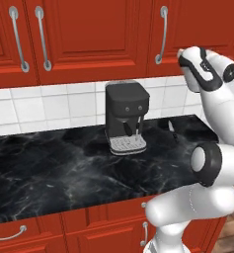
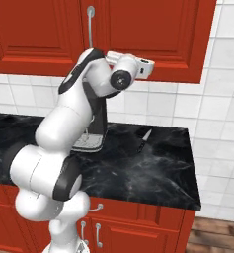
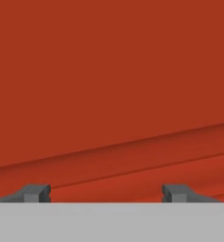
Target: Close all open cabinet doors.
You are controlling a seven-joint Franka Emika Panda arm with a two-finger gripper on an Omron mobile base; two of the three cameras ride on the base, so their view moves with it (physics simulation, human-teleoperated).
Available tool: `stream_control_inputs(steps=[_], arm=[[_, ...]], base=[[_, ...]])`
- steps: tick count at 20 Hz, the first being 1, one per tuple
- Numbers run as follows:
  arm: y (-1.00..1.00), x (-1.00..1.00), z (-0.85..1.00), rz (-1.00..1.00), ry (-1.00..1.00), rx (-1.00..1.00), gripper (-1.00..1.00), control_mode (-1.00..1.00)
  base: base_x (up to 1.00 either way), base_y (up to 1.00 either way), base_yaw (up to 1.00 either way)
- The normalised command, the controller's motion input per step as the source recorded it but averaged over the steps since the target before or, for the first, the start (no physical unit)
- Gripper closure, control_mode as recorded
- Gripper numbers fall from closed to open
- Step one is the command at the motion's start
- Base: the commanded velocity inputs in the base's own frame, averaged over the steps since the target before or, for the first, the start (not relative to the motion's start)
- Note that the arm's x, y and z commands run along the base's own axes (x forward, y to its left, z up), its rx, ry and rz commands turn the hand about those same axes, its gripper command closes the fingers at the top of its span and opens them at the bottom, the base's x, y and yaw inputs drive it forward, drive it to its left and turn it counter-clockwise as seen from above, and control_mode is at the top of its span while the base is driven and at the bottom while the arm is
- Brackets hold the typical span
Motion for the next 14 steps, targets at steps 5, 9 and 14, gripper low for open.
stream_control_inputs(steps=[5, 9, 14], arm=[[0.01, 0.59, 0.0, -0.05, 0.21, 0.0, -1.0, -1.0], [0.0, 0.1, -0.24, 0.0, 0.12, 0.0, -1.0, -1.0], [0.08, -0.2, -0.52, 0.0, 0.2, 0.0, -1.0, -1.0]], base=[[0.0, 0.0, 0.0], [0.0, 0.0, 0.0], [0.0, 0.0, 0.0]])
